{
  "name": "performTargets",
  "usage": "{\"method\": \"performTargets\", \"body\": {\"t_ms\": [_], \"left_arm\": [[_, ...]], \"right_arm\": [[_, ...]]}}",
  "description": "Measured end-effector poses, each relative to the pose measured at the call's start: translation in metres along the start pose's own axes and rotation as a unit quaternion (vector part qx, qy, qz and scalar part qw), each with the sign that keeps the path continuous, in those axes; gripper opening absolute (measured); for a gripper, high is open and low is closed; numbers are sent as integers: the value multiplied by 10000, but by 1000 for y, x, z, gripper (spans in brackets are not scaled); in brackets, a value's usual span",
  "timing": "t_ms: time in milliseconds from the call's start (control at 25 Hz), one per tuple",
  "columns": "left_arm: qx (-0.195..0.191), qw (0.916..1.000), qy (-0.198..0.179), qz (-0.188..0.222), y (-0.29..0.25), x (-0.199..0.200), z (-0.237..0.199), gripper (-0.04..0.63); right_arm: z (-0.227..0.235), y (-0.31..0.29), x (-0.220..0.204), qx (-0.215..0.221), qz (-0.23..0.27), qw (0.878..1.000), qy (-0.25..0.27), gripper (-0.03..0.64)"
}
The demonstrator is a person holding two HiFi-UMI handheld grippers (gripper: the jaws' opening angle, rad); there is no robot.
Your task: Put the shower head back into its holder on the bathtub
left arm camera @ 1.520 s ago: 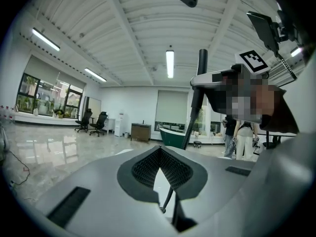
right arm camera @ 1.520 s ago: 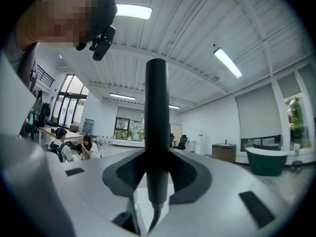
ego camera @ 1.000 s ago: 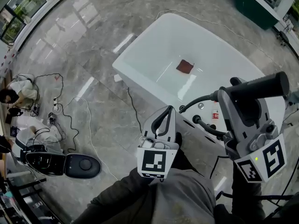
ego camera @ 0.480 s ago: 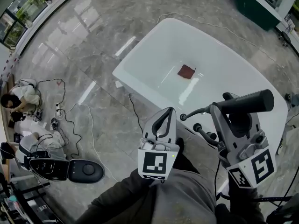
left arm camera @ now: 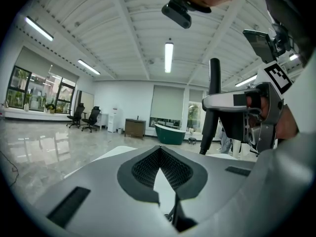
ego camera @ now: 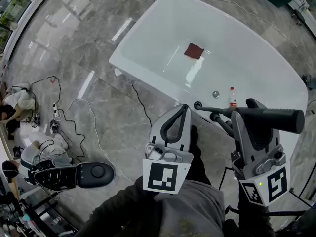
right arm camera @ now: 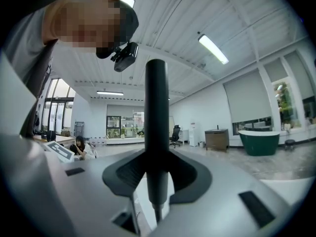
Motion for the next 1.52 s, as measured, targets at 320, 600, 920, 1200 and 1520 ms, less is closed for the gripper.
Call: {"method": "performTargets", "body": {"t_ms": [320, 600, 920, 1200, 1520], "left_arm": [[-105, 9998, 65, -174, -6, -21, -3, 3], [-231, 9992, 93, -297, -10, -36, -3, 3], [-248, 9989, 154, -372, -12, -47, -9, 3], [-137, 9987, 241, -422, -14, -60, -21, 3], [-176, 9979, 312, -534, -10, -74, -23, 3]], "right_arm": [[6, -6, -34, -258, -159, 9994, 182, 140], [10, -13, -55, -365, -227, 9990, 140, 140], [11, -20, -76, -407, -357, 9985, 104, 140], [14, -23, -95, -543, -445, 9975, 77, 140], [14, -23, -109, -701, -499, 9963, 78, 140]]}}
Point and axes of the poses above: the fingertips, and each gripper's own axes: y backward along the fingers, z to its right, x out of its top, the point moved 2 cm from there along y, backward along the fingers, and after that the axes turned 5 degrees about x, right-handed, at the moved point
